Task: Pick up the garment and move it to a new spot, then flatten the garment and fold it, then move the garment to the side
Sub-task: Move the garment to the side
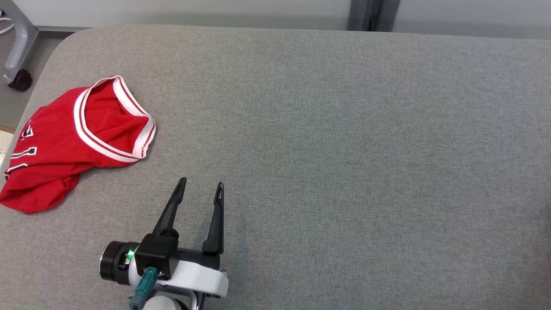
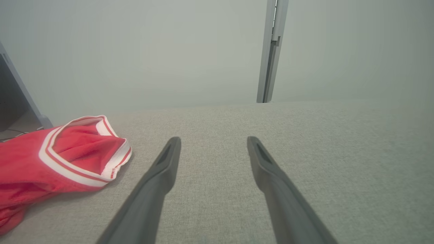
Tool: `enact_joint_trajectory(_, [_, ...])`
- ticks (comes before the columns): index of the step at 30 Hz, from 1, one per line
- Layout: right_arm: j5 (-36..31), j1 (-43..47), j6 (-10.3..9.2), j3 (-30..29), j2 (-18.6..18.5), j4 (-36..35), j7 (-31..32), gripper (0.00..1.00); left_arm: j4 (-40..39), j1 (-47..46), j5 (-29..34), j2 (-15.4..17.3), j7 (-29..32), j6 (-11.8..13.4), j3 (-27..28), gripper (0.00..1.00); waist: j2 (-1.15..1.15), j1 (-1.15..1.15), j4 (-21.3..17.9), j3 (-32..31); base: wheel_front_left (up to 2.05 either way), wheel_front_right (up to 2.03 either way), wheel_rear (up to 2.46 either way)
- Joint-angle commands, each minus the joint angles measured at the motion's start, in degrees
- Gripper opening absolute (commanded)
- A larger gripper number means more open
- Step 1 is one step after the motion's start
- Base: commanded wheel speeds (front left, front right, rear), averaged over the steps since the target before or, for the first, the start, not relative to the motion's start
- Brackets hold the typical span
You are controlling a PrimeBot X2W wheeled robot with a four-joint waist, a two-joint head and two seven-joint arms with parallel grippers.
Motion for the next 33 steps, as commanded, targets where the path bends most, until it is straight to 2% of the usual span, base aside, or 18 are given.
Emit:
enact_joint_trajectory(1, [-0.83,0.28,0.01,-1.19,-0.14,0.29,-0.34,0.0,-0.11,0.07,0.08,0.19,-0.21,-0.17,0.31,1.0,0.0,0.0,-0.01,0.01,0.0,0.0,0.0])
enact_joint_trajectory(8, [-9.17,0.0,0.01,-9.55,2.14,1.58,-0.34,0.0,-0.02,0.48,0.08,0.2,-0.2,-0.29,0.66,1.0,0.0,0.0,-0.64,-0.26,0.0,0.0,0.0])
enact_joint_trajectory(18, [-19.69,-0.76,0.01,-15.66,3.24,5.11,-0.35,0.0,0.04,0.44,-0.07,0.2,-0.21,-0.32,0.38,1.0,0.0,0.0,-1.01,-0.45,0.0,0.0,0.0])
enact_joint_trajectory(26, [-24.8,-2.53,0.01,-20.13,3.29,7.53,-0.23,0.0,0.15,-0.04,-0.01,0.2,-0.21,-0.35,0.79,1.0,0.0,0.0,-1.07,-0.13,0.0,0.0,0.0])
enact_joint_trajectory(27, [-25.36,-2.86,0.01,-20.61,3.35,7.7,-0.23,0.47,0.17,-0.07,0.01,0.2,-0.2,-0.4,0.84,1.0,0.0,0.0,-1.09,-0.14,0.0,0.0,0.0])
enact_joint_trajectory(28, [-25.94,-3.11,0.01,-20.97,3.43,7.89,-0.23,1.0,0.18,-0.1,0.02,0.2,-0.21,-0.43,0.87,1.0,0.0,0.0,-1.12,-0.16,0.0,0.0,0.0])
enact_joint_trajectory(33, [-27.61,-3.65,0.01,-22.49,3.85,8.54,-0.23,1.0,0.33,-0.04,0.01,0.2,-0.2,-0.39,0.98,1.0,0.0,0.0,-1.22,-0.49,0.0,0.0,0.0])
